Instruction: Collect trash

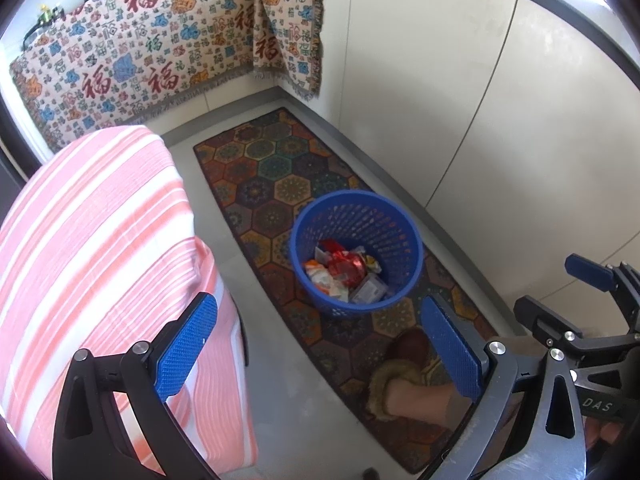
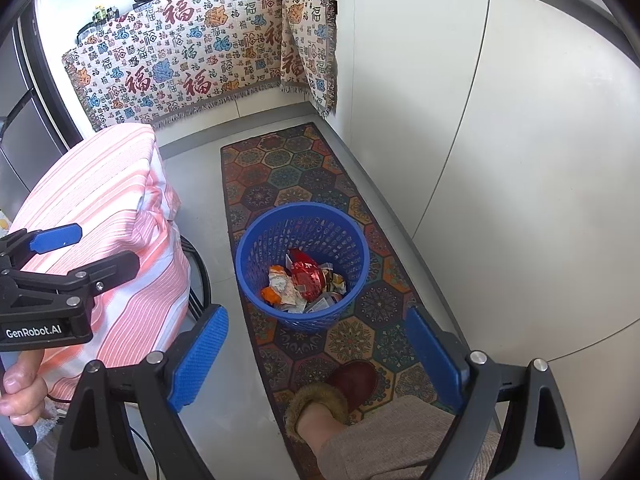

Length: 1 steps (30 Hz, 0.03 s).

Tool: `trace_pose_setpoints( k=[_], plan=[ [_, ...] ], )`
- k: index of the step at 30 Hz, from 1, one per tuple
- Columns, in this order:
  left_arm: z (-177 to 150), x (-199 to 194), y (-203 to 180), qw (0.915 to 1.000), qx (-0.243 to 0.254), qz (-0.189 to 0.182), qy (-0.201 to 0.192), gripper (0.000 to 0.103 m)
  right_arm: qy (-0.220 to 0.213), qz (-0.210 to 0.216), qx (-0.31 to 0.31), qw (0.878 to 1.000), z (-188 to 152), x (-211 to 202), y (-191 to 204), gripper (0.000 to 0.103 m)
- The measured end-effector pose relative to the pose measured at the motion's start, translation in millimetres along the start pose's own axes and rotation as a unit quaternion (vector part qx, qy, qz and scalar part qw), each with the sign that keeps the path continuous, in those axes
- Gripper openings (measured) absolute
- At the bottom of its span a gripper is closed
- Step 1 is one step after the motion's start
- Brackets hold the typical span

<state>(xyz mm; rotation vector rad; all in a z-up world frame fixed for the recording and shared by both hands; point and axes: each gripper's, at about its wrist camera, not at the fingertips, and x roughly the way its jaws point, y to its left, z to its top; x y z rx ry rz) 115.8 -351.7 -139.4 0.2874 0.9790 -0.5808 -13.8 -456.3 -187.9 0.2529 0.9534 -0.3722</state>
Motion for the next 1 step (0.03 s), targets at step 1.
trace_pose_setpoints(
  k=[1],
  plan=[
    [-0.2, -1.5, -0.1, 1.0, 0.002, 0.001, -0.003, 0.101, 0.0, -0.001, 0.0, 1.0, -0.1, 0.1, 0.3, 0.092]
  ],
)
